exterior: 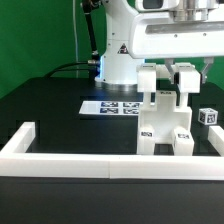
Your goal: Assemble chair
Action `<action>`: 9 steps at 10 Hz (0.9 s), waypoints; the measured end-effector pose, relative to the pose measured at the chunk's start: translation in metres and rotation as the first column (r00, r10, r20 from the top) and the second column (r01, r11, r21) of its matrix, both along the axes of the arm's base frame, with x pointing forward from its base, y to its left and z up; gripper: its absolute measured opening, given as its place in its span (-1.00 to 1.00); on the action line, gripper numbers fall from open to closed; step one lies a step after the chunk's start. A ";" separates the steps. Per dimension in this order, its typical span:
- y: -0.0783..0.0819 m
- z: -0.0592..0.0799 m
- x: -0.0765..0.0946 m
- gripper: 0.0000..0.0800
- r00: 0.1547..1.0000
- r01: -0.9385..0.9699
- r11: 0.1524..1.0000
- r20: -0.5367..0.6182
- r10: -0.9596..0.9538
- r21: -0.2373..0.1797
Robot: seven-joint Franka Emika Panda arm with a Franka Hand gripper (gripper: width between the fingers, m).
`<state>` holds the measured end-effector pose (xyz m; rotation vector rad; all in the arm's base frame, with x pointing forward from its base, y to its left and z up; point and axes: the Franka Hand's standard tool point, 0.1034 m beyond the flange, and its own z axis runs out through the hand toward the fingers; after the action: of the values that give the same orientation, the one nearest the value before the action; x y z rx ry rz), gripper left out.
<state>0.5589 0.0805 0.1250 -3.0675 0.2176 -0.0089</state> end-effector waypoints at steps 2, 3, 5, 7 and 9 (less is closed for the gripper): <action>0.002 0.000 0.000 -0.28 1.000 0.000 1.000 0.000 0.000 0.000; 0.003 0.000 0.000 -0.28 1.000 0.005 1.000 -0.001 -0.005 0.000; 0.004 0.000 0.000 -0.28 1.000 0.015 1.000 0.002 -0.015 0.000; 0.003 0.000 0.000 -0.28 1.000 0.015 1.000 0.002 -0.015 0.000; 0.003 0.000 0.000 -0.28 1.000 0.015 1.000 0.002 -0.015 0.000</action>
Offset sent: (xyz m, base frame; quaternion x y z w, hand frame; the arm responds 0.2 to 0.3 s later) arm -0.0017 0.0045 -0.0022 -0.0099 0.0059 0.0214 0.9997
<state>0.5590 0.0839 0.1249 -3.0660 0.2409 -0.0122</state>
